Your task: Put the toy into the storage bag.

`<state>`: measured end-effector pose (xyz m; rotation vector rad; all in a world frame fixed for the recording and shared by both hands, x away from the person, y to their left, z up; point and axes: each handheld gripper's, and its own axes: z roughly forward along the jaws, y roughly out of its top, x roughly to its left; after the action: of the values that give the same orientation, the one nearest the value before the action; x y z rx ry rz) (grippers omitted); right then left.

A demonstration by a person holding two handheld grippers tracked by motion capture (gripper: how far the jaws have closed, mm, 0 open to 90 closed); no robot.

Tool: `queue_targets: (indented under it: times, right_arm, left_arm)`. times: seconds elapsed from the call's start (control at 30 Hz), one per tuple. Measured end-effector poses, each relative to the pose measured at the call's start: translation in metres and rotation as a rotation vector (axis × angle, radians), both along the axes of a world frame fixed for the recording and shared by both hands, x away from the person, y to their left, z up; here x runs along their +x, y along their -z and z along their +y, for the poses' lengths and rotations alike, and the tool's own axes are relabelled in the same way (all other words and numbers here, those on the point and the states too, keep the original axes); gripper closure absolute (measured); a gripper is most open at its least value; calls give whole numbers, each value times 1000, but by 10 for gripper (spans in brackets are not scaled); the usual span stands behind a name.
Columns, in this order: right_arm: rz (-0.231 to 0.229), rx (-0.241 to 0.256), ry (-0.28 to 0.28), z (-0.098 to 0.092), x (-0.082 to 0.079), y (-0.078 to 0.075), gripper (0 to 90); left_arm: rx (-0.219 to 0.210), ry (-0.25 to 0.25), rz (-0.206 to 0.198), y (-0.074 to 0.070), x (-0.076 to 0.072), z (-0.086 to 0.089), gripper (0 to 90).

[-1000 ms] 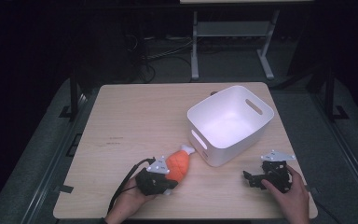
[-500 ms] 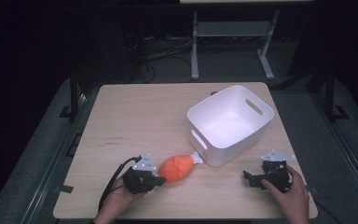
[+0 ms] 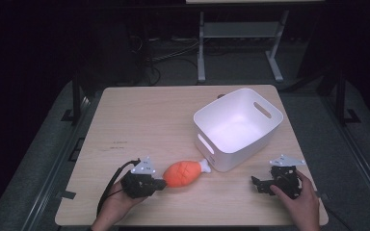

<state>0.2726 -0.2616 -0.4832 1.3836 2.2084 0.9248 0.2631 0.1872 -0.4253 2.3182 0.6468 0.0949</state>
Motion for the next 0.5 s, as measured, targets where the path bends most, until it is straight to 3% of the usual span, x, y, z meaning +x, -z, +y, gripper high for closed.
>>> queue_targets:
  times: [0.3,0.4,0.5]
  right_arm:
    - [0,0,0,0,0,0,2]
    - [0,0,0,0,0,0,2]
    - [0,0,0,0,0,0,2]
  left_arm:
    - [13,7,36,-8,8,2,496]
    - [20,15,31,-9,11,1,348]
    - [29,18,20,-10,14,-1,261]
